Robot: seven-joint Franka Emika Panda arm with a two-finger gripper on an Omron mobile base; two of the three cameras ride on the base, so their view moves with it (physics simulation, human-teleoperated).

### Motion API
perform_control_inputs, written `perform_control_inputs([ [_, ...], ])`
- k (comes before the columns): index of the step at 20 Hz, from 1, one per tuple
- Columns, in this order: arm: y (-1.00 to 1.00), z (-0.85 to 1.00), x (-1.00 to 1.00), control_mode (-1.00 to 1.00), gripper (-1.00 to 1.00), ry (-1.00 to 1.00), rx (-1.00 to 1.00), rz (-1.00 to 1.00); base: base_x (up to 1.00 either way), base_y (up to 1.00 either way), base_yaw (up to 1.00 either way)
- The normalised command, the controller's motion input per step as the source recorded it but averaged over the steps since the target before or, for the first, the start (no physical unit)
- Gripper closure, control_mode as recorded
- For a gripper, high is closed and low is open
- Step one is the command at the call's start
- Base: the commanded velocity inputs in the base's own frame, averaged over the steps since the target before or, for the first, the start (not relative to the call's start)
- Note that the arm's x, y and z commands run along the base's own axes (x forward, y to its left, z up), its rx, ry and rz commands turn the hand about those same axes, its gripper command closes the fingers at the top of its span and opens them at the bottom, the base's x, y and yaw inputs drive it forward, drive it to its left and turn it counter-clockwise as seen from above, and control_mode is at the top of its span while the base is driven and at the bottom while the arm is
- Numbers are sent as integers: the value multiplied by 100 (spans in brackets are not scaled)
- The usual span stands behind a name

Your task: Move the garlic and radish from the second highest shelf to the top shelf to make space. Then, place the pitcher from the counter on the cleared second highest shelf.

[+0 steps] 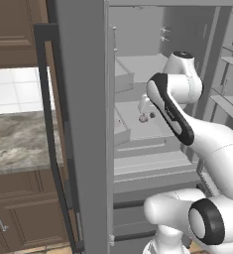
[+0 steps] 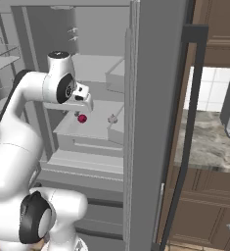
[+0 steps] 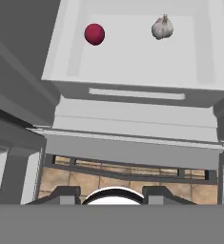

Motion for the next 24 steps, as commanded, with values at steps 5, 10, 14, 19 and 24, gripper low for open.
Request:
perform_control_inputs([
  [5, 0, -19, 0, -100, -100, -8, 0, 0, 0, 0, 0],
  [10, -3, -40, 0, -100, -100, -20, 0, 0, 0, 0, 0],
  [14, -20, -38, 1, -100, -100, -20, 0, -4, 0, 0, 0],
  [19, -20, -45, 16, -100, -100, -14, 0, -8, 0, 0, 0],
  [24, -15, -26, 43, -100, -100, -4, 0, -8, 0, 0, 0],
])
